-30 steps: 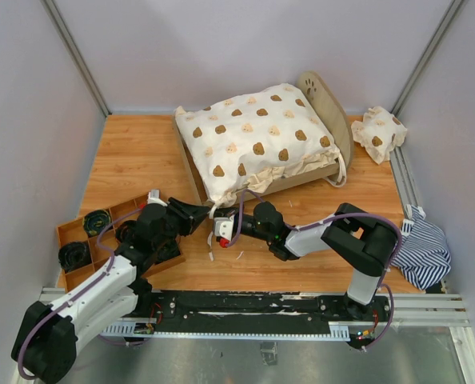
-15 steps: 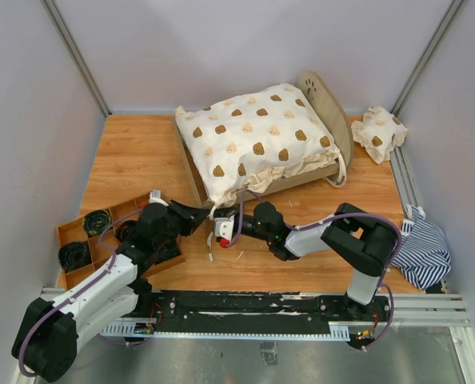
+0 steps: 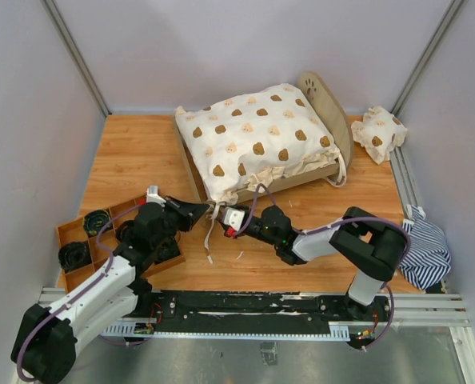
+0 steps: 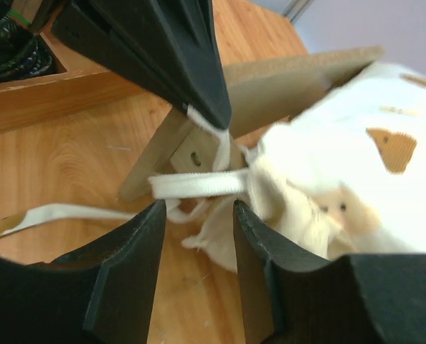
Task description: Set up the pet bed
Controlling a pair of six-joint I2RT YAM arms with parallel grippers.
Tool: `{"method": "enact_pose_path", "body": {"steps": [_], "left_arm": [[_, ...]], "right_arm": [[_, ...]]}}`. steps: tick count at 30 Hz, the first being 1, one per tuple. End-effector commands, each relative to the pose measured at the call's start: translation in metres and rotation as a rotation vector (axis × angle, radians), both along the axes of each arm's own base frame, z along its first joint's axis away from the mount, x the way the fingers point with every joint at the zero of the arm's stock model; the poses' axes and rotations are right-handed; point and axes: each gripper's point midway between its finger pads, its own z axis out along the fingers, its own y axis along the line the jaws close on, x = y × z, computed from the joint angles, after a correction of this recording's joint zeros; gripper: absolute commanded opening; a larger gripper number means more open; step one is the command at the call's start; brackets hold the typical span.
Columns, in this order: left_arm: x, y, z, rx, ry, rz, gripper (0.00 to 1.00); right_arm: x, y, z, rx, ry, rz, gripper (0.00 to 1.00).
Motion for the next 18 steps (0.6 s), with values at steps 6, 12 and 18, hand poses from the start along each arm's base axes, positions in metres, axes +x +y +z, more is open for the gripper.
{"method": "enact_pose_path", "body": {"steps": [6, 12, 18], "left_arm": [[0.01, 0.002, 0.029, 0.002, -0.085, 0.023, 0.0], [0.011, 0.002, 0.034, -0.016, -0.092, 0.026, 0.0], [0.011, 0.002, 0.039, -0.023, -0.099, 0.029, 0.0]], "right_arm": [[-0.023, -0.024, -0.013, 0.303, 0.649, -0.18, 0.42], [-0.026, 0.001, -0.024, 0.466, 0.856, -0.254, 0.44], [-0.019, 0.024, -0.05, 0.57, 0.96, -0.32, 0.47]]}}
